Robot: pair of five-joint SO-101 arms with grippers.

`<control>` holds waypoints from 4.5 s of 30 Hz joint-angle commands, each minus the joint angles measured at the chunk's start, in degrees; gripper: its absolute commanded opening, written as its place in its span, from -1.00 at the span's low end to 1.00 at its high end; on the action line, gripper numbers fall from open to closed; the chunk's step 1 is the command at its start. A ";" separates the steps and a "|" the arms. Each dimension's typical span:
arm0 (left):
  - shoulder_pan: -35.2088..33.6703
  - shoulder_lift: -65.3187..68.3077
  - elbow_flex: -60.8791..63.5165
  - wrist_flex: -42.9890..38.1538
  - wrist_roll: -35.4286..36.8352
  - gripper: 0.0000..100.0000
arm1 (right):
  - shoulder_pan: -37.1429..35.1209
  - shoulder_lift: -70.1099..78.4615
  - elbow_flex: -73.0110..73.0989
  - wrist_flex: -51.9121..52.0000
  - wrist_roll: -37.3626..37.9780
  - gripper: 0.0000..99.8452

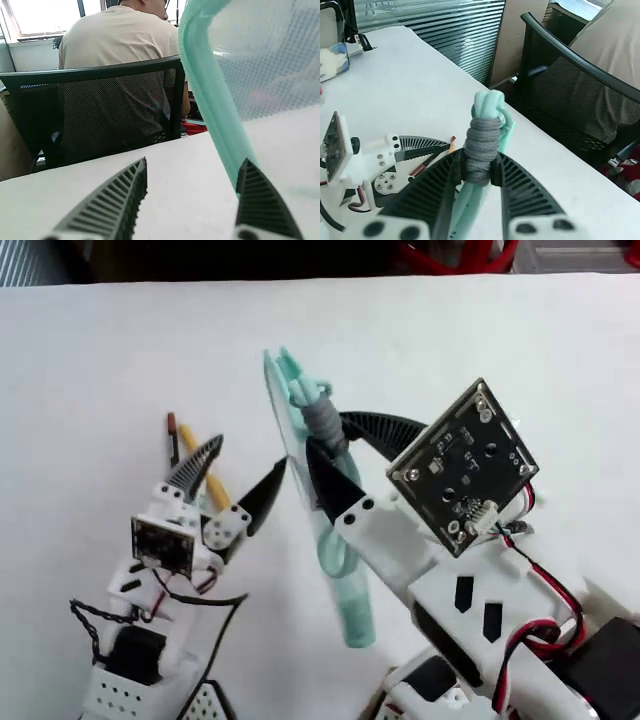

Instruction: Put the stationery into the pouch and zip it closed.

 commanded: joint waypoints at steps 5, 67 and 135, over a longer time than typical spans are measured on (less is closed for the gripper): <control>0.57 -0.22 -2.02 2.37 0.88 -0.43 | 6.81 8.66 3.43 -5.14 0.79 -0.96; 21.76 -0.22 -20.48 20.66 0.88 -0.43 | -1.54 -2.24 8.26 -1.98 12.31 -0.96; -10.24 54.29 -87.56 47.56 -46.24 -0.43 | -4.00 -5.23 21.89 0.13 26.29 -0.96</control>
